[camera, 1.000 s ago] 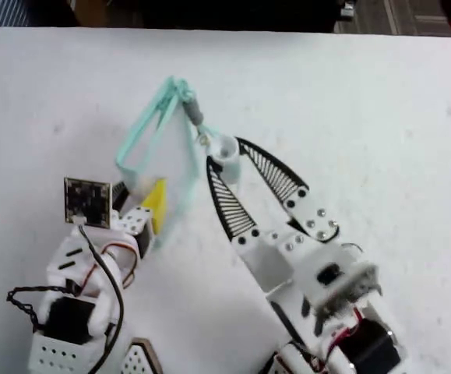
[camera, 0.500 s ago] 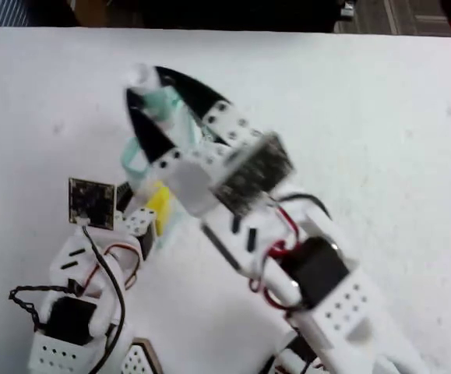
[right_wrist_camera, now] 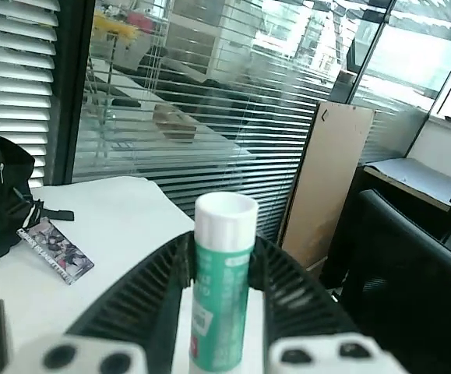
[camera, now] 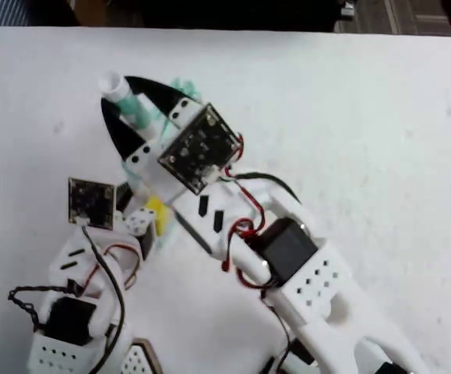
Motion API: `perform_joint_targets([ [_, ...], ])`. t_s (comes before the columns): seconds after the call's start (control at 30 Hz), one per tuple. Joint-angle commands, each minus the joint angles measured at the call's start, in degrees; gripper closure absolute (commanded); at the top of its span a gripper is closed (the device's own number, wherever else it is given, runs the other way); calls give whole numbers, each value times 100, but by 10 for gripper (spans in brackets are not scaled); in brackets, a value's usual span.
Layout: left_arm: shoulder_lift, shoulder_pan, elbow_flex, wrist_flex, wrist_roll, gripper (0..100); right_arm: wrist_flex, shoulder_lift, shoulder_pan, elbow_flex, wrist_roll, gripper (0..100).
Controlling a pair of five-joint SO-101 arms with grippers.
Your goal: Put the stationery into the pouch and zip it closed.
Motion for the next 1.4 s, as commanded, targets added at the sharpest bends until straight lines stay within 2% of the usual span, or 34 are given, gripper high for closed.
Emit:
perform_joint_targets([
  [0.0,-4,-145,-176,-149,97,779,-22,-110,31,114,70,982],
  [0.17,-4,-127,-176,-141,105,766,-101,-242,154,492,70,982],
  [0.33,-4,-136,-176,-132,105,766,-725,-31,233,624,70,982],
  [0.53,-4,-145,-176,-141,105,766,-769,356,462,703,70,982],
  [0.83,-4,-145,-176,-149,105,766,-330,31,541,1081,70,980],
  [0.93,-4,-145,-176,-149,105,766,48,-259,541,1125,70,918],
  [1.0,-4,-145,-167,-149,105,766,207,-409,549,1125,-167,837],
  [1.1,-4,-145,-167,-149,105,766,303,-620,567,1116,-967,756],
  [1.23,-4,-145,-158,-149,105,766,488,-813,585,826,-1248,766],
  [1.37,-4,-127,-158,-149,97,766,1437,-567,576,-105,-1741,776],
])
